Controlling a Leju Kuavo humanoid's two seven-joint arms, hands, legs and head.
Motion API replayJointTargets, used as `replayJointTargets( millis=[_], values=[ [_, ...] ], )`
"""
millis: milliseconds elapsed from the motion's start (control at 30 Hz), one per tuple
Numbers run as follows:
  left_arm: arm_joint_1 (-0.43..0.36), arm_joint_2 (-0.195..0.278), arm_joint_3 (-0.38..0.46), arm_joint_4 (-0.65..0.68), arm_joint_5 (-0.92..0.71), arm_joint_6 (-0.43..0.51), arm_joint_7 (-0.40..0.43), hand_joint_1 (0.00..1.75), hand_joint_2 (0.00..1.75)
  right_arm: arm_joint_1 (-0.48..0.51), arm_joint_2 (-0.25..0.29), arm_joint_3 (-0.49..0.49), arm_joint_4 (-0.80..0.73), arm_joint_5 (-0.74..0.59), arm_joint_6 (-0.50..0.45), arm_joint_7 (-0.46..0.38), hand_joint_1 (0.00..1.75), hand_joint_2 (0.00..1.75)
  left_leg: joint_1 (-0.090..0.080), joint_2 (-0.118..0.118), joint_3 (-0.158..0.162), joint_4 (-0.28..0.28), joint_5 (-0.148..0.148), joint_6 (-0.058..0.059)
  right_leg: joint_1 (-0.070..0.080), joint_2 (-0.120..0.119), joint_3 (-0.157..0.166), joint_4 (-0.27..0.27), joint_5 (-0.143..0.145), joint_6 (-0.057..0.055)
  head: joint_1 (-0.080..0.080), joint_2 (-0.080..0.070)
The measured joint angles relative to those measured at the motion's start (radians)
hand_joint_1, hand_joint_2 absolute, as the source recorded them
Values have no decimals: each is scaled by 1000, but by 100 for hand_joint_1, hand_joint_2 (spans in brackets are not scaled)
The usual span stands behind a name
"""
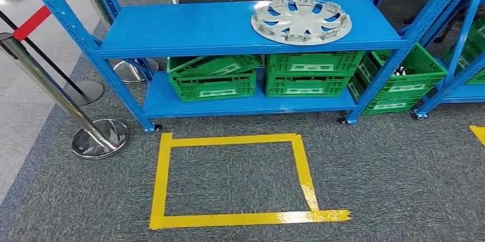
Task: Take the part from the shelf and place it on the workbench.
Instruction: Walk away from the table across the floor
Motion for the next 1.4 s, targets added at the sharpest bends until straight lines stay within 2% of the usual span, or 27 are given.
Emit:
replayJointTargets(
  millis=[67, 100, 167, 200, 233, 267, 300, 367, 400, 433, 567, 633, 700, 733, 767, 800, 867, 900, 933, 1133, 1167, 1200, 1233, 1300, 1333, 1367, 1400],
  values=[
    [0, -3, 1, 0, 2, -1, 0, 0, 0, -1, 0, 0, 0, 2, 0, 0, 0, 0, 5, 0, 6, -12, 3, 8, 0, 0, -11, 20, -17, 10, 2, 0],
    [-3, -6, 2, 0, 2, -3, 3, 0, 0, -2, 0, -1, 0, 2, -1, 0, 0, 0, 8, 1, 10, -17, 4, 13, -1, 1, -32, 62, -39, 15, 4, 0],
    [-7, -13, 2, 0, 0, -9, 12, 0, 0, -2, 0, -3, 0, 3, -2, 1, 0, 0, 7, 2, 12, -19, 2, 20, -2, 2, -102, 193, -93, 21, 7, 0],
    [-8, -15, 2, 0, -2, -10, 16, 0, 0, -3, 0, -4, 0, 2, -3, 1, 0, 0, 7, 2, 13, -18, 0, 22, -2, 1, -137, 253, -108, 23, 7, 0],
    [-8, -17, 2, 0, -3, -10, 18, 0, 0, -3, 0, -5, 0, 2, -4, 2, 0, 0, 7, 2, 15, -18, -2, 23, -2, 1, -159, 283, -106, 25, 6, 0],
    [-8, -18, 2, 0, -4, -10, 19, 0, 0, -3, 0, -7, 0, 2, -4, 2, 0, 0, 7, 2, 18, -18, -4, 22, -3, 1, -161, 273, -82, 25, 7, 0],
    [-8, -19, 2, 0, -4, -10, 18, 0, 0, -4, 0, -8, 0, 2, -4, 3, 0, 0, 7, 1, 23, -17, -8, 21, -3, 1, -142, 222, -42, 25, 7, 0],
    [-8, -21, 2, 0, -6, -6, 13, 0, 0, -3, 0, -10, 0, 1, -4, 4, 0, 0, 6, -1, 31, -14, -17, 13, -4, 1, -84, 86, 26, 23, 8, 0],
    [-8, -21, 2, 0, -7, -3, 8, 0, 0, -3, 0, -12, 0, 0, -4, 3, 0, 0, 3, -1, 32, -12, -21, 8, -4, 2, -62, 42, 38, 18, 7, 0],
    [-7, -20, 2, 0, -7, 0, 2, 0, 0, -2, 0, -13, 0, -1, -4, 2, 0, 0, 1, -1, 31, -10, -23, 3, -3, 3, -51, 21, 36, 13, 6, 0],
    [-8, -19, 3, 0, -9, 3, -5, 0, 0, 2, 1, -15, 0, -4, -4, 0, 0, 0, 2, 0, 26, 10, -41, -13, -5, 4, -40, 11, 27, -12, 2, 0],
    [-9, -19, 3, 0, -12, 3, -2, 0, 0, 1, 1, -15, 0, -4, -4, 0, 0, 0, 4, 0, -14, 102, -90, -24, -7, 0, -33, 9, 24, -22, -1, 0],
    [-9, -19, 3, 0, -12, 2, -2, 0, 0, 2, 1, -16, 1, -4, -4, 1, 0, 0, 6, 1, -84, 239, -142, -30, -6, -2, -28, 9, 19, -28, -3, 0],
    [-9, -19, 3, 0, -12, 2, -2, 0, 0, 2, 1, -16, 1, -4, -4, 1, 0, 0, 6, 1, -108, 279, -147, -30, -5, -2, -25, 9, 16, -30, -3, 0],
    [-9, -19, 3, 0, -12, 1, -2, 0, 0, 2, 1, -16, 1, -4, -4, 1, 0, 0, 6, 1, -115, 283, -130, -28, -4, -1, -21, 10, 14, -30, -3, 0],
    [-9, -20, 4, 0, -12, 0, -2, 0, 0, 2, 1, -16, 1, -4, -4, 1, 0, 0, 6, 1, -103, 247, -95, -25, -3, 1, -15, 10, 10, -30, -3, 0],
    [-10, -20, 4, 0, -12, -1, -1, 0, 0, 2, 2, -16, 1, -3, -4, 1, 0, 0, 4, 1, -52, 120, -16, -12, -1, 3, -6, 9, 3, -27, -3, 0],
    [-10, -20, 4, 0, -13, -1, -1, 0, 0, 2, 2, -16, 1, -3, -4, 1, 0, 0, 1, 1, -31, 67, 7, -5, 1, 3, -3, 9, -1, -24, -2, 0],
    [-10, -20, 4, 0, -13, -2, 0, 0, 0, 1, 3, -16, 1, -2, -4, 1, 0, 0, -1, 2, -18, 37, 15, 0, 2, 3, -1, 10, -4, -21, -2, 0],
    [-11, -21, 4, 0, -13, -2, 2, 0, 0, 0, 4, -16, 2, -1, -4, 1, 0, 0, -4, 2, -10, 14, 6, 3, 3, 3, -4, 10, -5, -14, -3, 0],
    [-11, -22, 5, 0, -13, -3, 3, 0, 0, -1, 5, -16, 2, 1, -5, 2, 0, 0, -3, 2, -8, 6, 5, 5, 3, 2, -3, 7, -5, -9, -4, 0],
    [-14, -26, 6, 0, -13, -6, 7, 0, 0, -2, 5, -16, 2, 2, -5, 2, 0, 0, 0, 2, -3, -3, 3, 10, 1, 2, -25, 48, -26, 0, -2, 0],
    [-17, -29, 8, 0, -13, -9, 11, 0, 0, -3, 6, -16, 1, 4, -7, 3, 0, 0, 2, 2, 1, -9, 2, 15, 0, 1, -61, 113, -55, 9, 0, 0],
    [-21, -34, 10, 0, -13, -15, 18, 0, 0, -4, 6, -16, 1, 6, -9, 4, 0, 0, 6, 3, 12, -19, 0, 24, -3, 1, -148, 262, -107, 24, 4, 0],
    [-22, -35, 10, 0, -14, -17, 18, 0, 0, -5, 6, -16, 1, 7, -10, 4, 0, 0, 6, 3, 15, -19, -3, 24, -3, 1, -165, 281, -98, 26, 4, 0],
    [-22, -35, 11, 0, -14, -18, 19, 0, 0, -5, 6, -16, 1, 7, -11, 5, 0, 0, 7, 2, 19, -19, -7, 23, -4, 1, -158, 252, -66, 27, 5, 0],
    [-22, -35, 12, 0, -14, -18, 19, 0, 0, -6, 6, -16, 1, 8, -11, 6, 0, 0, 8, 1, 26, -18, -12, 20, -6, 1, -135, 192, -22, 28, 5, 0]
  ],
)
